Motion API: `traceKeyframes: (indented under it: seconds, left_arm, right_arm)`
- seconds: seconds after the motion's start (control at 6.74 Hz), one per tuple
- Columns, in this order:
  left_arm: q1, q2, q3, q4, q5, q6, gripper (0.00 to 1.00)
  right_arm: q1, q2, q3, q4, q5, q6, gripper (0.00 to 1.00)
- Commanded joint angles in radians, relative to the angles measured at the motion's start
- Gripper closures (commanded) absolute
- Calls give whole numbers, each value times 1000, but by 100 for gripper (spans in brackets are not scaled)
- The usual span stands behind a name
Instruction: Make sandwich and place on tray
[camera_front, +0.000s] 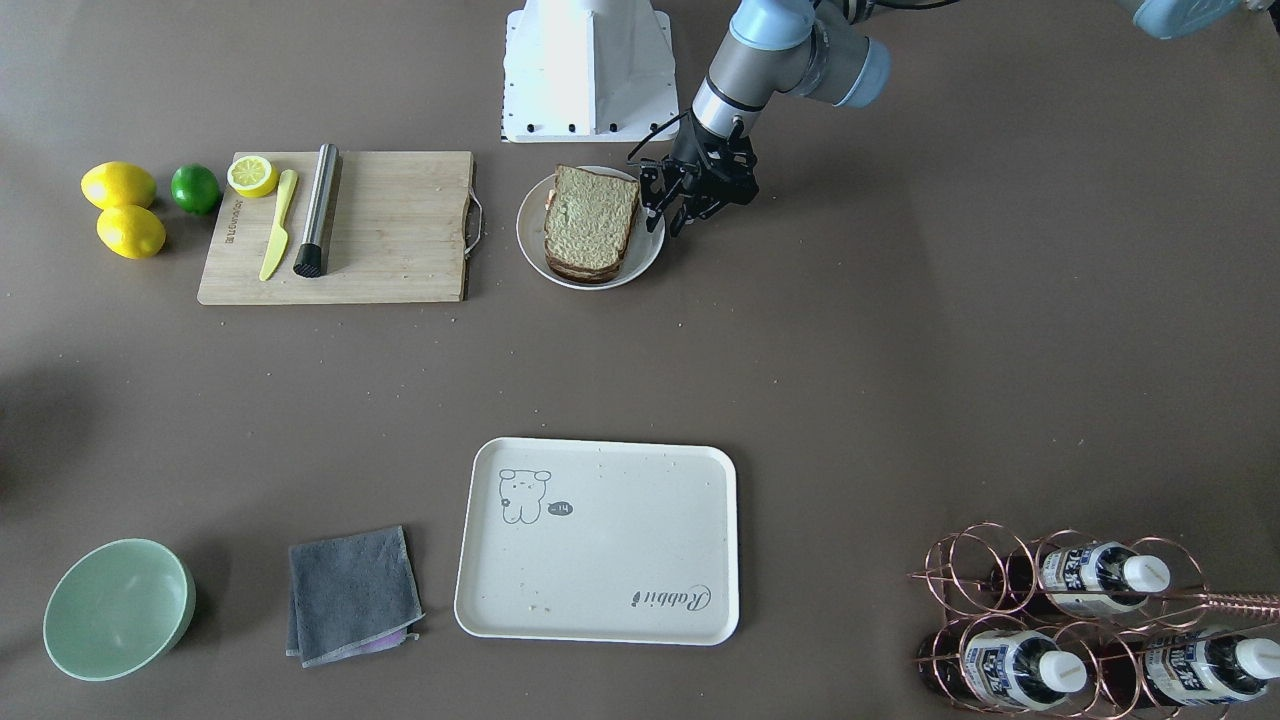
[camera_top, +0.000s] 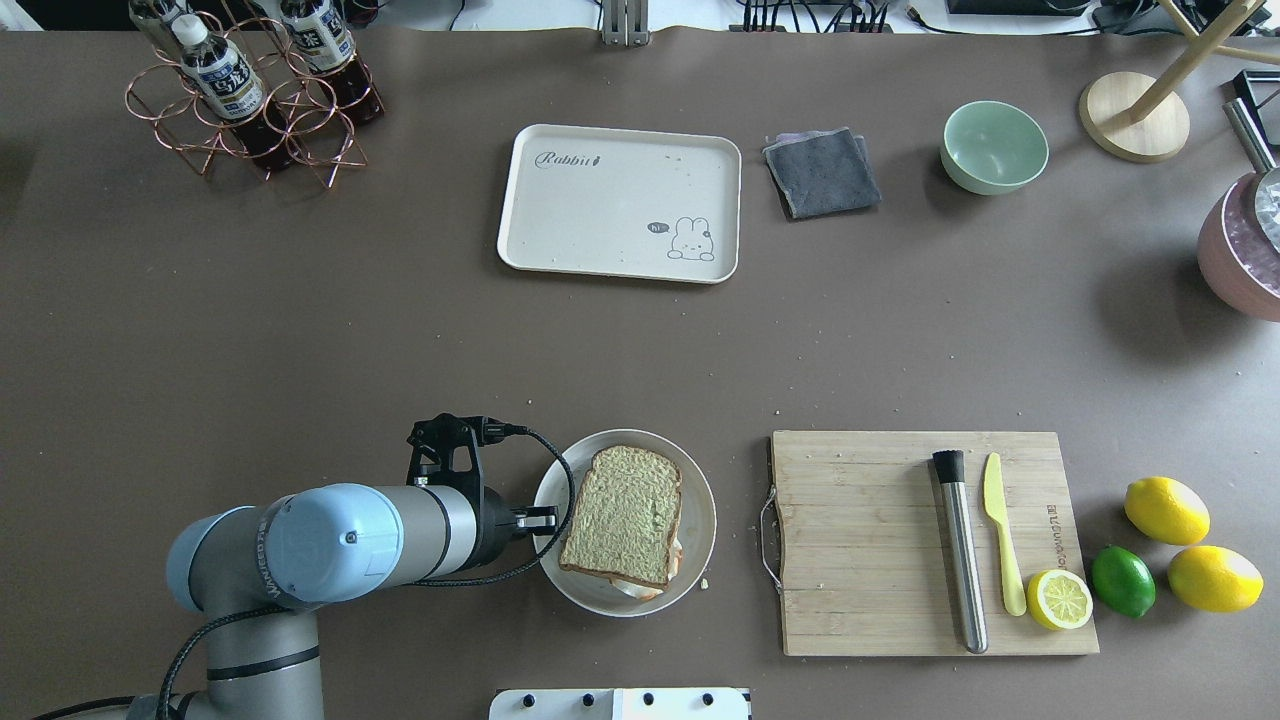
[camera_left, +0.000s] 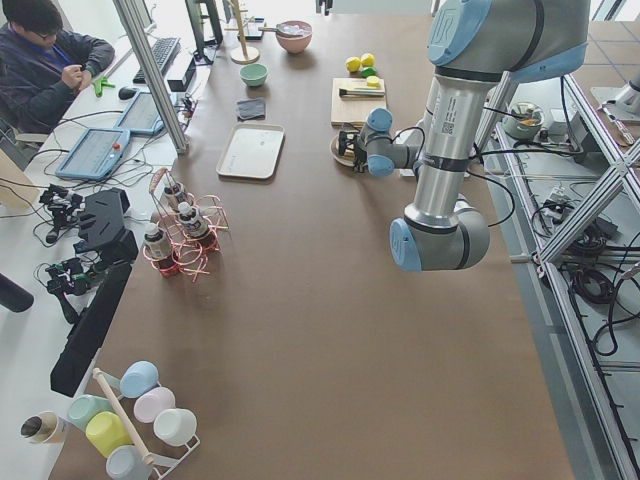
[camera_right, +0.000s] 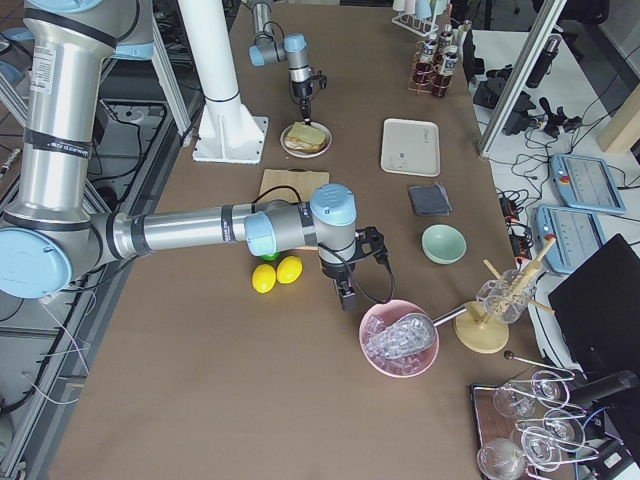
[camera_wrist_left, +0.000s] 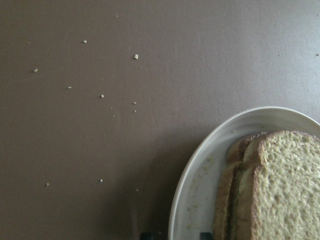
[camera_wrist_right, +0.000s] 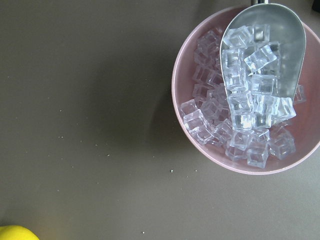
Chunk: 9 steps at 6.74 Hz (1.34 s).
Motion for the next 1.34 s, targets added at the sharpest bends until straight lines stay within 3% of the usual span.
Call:
traceKeyframes:
  seconds: [0.0, 0.3, 0.74, 1.19]
  left_arm:
    - [-2, -3, -6, 0, -2, 0, 100]
    - [-31, -26, -9, 0, -14, 2, 100]
    - [-178, -89, 27, 5, -84, 81, 100]
    - [-326, -243, 243, 0, -181, 135, 100]
  right_arm:
    - [1, 1, -2, 0, -2, 0, 0]
    - [1, 1, -15, 9, -4, 0, 0]
    - [13, -14, -55, 0, -4, 0, 0]
    - [67, -35, -124, -27, 10, 12, 0]
